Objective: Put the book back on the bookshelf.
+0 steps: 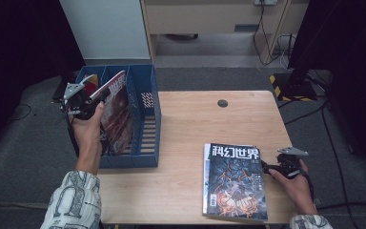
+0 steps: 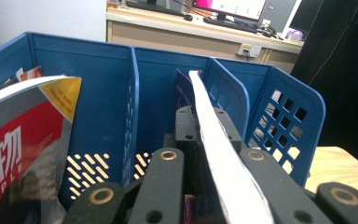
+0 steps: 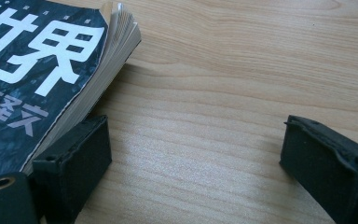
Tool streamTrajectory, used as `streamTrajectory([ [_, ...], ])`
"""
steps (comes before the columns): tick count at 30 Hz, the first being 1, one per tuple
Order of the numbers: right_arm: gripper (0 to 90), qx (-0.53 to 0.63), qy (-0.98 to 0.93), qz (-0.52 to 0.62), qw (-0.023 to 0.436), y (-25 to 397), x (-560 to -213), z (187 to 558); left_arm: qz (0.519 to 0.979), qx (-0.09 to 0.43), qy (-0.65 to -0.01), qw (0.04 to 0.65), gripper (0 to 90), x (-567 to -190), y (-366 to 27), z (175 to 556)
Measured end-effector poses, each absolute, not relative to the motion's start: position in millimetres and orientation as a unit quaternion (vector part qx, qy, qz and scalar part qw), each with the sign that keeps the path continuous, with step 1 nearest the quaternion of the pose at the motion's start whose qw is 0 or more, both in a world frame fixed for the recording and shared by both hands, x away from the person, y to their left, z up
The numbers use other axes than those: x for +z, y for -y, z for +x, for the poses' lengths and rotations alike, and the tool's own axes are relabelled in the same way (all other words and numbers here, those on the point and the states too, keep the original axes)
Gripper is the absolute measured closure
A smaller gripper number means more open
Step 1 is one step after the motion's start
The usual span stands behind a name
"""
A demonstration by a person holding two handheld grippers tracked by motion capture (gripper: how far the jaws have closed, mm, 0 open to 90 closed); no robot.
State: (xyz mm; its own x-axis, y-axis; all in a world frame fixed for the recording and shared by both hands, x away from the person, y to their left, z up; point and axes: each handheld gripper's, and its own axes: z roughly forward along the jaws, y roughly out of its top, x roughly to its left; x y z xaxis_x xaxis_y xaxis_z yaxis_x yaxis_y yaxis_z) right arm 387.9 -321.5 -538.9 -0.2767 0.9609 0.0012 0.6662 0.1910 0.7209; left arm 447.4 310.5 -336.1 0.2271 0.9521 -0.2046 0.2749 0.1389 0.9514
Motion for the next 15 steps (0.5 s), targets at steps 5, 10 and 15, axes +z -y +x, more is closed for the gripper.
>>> streamTrajectory([
  [5, 8.6, 0.313, -0.735, 0.552, 0.236, 321.7, -538.9, 388.0, 0.57, 0.315, -0.533, 0.54, 83.6, -340.2, -312.0, 446.3],
  [10, 8.6, 0.313, -0.735, 0.553, 0.236, 321.7, -538.9, 387.9, 0.576, 0.316, -0.53, 0.537, 83.6, -340.3, -311.1, 444.7],
  [15, 8.7, 0.313, -0.734, 0.554, 0.235, 321.4, -538.9, 387.7, 0.58, 0.312, -0.536, 0.528, 83.4, -339.4, -312.7, 440.5],
])
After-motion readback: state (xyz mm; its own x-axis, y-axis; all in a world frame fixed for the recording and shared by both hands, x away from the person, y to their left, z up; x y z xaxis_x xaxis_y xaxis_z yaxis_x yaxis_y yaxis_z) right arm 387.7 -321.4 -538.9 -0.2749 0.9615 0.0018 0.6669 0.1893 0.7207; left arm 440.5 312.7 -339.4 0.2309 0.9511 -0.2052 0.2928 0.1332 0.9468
